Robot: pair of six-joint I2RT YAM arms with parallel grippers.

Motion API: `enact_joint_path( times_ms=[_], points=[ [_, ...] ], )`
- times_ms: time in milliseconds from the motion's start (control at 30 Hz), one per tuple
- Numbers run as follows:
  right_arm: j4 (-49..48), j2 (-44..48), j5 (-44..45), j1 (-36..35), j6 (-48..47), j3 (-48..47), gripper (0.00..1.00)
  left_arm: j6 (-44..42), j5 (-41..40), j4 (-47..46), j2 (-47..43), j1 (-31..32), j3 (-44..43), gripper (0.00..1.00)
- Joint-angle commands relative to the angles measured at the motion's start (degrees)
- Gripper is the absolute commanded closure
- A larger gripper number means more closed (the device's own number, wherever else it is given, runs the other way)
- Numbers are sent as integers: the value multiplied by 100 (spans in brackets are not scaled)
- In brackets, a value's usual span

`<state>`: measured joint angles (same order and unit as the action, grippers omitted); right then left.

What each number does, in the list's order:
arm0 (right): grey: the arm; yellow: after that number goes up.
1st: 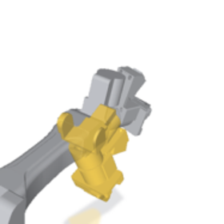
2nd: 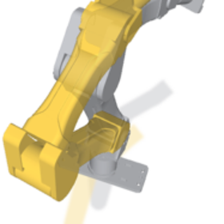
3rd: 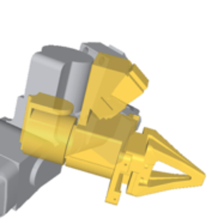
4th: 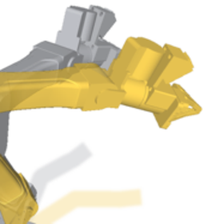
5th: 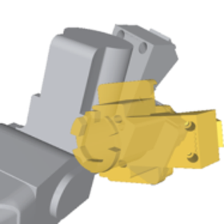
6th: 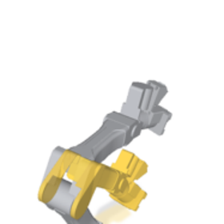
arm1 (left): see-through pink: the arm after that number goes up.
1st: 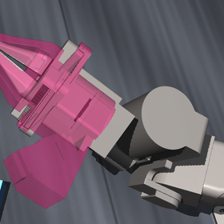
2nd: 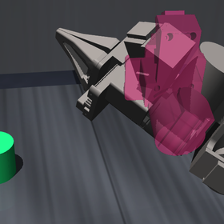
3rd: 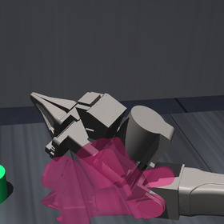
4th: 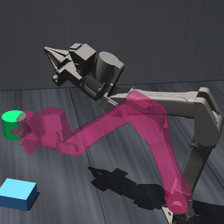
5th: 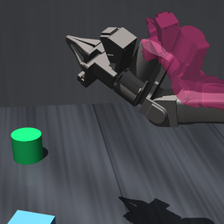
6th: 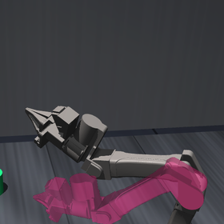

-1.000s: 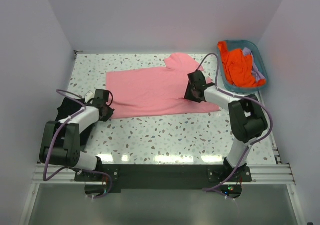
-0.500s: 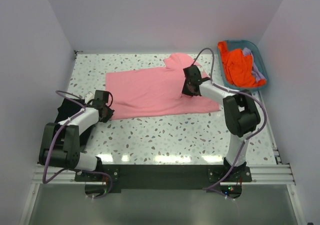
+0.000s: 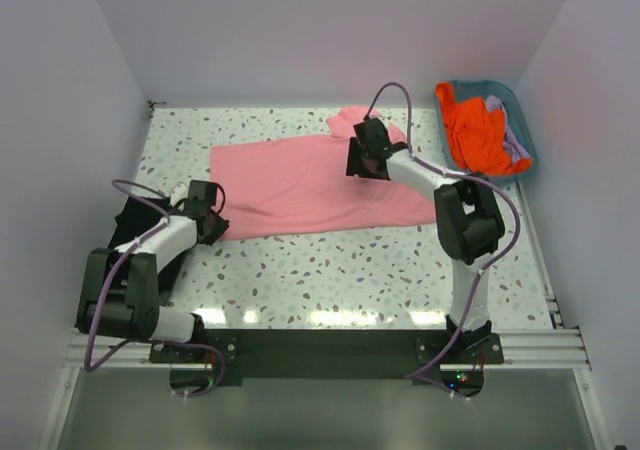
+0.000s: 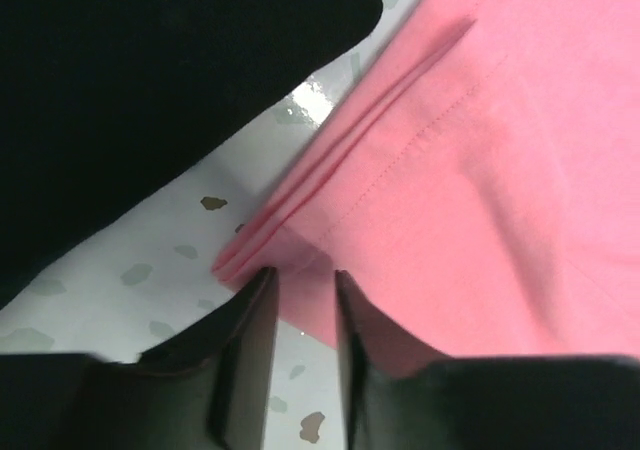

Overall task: Fold and stack the t-shirts
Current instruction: Fold the tshirt

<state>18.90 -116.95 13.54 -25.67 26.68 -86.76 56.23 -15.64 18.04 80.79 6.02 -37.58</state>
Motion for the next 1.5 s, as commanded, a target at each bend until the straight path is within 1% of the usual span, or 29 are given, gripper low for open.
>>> enact_joint_path(
  times_ms=[0, 33, 100, 133, 200, 233, 267, 333, 400, 433, 500, 633, 767, 900, 967, 1000, 1033, 1067, 1100, 1133, 1167, 1200, 1233, 1267, 1300, 1333, 1433, 1467],
  points=[
    [281, 602, 438, 1, -242, -96, 35, -191, 17, 59, -353, -40, 58, 64],
    [360, 725, 552, 9, -207, 26, 35, -200, 17, 76, -423, -40, 49, 56],
    [606, 1154, 789, 53, -128, 237, 35, -226, -27, 173, -642, -92, -21, 48],
    [633, 1339, 799, 149, -6, 552, 35, -226, -97, 304, -705, -110, -38, 44],
    [659, 1821, 730, 273, 135, 940, 35, -218, -159, 488, -889, -145, -65, 42],
    [651, 1981, 668, 447, 249, 1342, 36, -148, -237, 559, -933, -145, -65, 41],
    [633, 2122, 650, 527, 294, 1537, 36, -104, -273, 621, -977, -145, -39, 41],
    [642, 2543, 606, 807, 443, 2107, 38, 2, -334, 718, -1039, -145, 14, 41],
    [554, 2816, 483, 1010, 487, 2478, 38, 46, -352, 718, -1031, -145, 128, 41],
    [502, 3070, 474, 1151, 522, 2828, 38, 64, -326, 640, -1013, -145, 172, 41],
    [335, 3247, 474, 1274, 549, 3138, 37, 99, -308, 482, -943, -145, 260, 41],
    [185, 3389, 483, 1547, 619, 3612, 32, 99, -361, 218, -645, -154, 287, 41],
    [-61, 3205, 378, 1749, 698, 3815, 31, 178, -414, 59, -328, -154, 286, 42],
    [-263, 2985, 369, 1881, 830, 3886, 33, 222, -422, -99, -74, -154, 313, 47],
    [-403, 2897, 307, 1917, 874, 3930, 33, 266, -466, -90, 15, -154, 322, 53],
    [-465, 2827, 229, 1934, 927, 3939, 35, 275, -501, -117, 50, -154, 322, 55],
    [-518, 2800, 211, 1926, 953, 3965, 36, 283, -502, -134, 77, -154, 330, 60],
    [-623, 2774, 202, 1934, 988, 3983, 41, 284, -510, -187, 129, -154, 348, 62],
    [-650, 2721, 158, 1934, 1015, 3983, 45, 284, -484, -204, 156, -154, 366, 69],
    [-642, 2704, 166, 1934, 1024, 3983, 51, 266, -467, -213, 182, -154, 357, 72],
    [-615, 2686, 175, 1934, 1041, 3974, 66, 249, -440, -240, 217, -154, 366, 75],
    [-589, 2729, 184, 1943, 1050, 3991, 75, 240, -397, -231, 217, -154, 366, 83],
    [-545, 2791, 184, 1943, 1059, 4009, 82, 240, -361, -222, 209, -154, 401, 87],
    [-501, 2861, 193, 1952, 1059, 4035, 92, 240, -344, -196, 122, -154, 418, 93],
    [-457, 2966, 210, 1969, 1068, 4079, 97, 248, -309, -170, 51, -154, 453, 100],
    [-405, 3176, 245, 1987, 1068, 4106, 100, 292, -308, -126, -28, -154, 497, 100],
    [-89, 3685, 263, 2092, 1068, 4159, 100, 397, -343, 137, -406, -154, 550, 100],
    [69, 3818, 246, 2127, 1059, 4176, 100, 433, -369, 356, -598, -163, 559, 100]
  ],
)
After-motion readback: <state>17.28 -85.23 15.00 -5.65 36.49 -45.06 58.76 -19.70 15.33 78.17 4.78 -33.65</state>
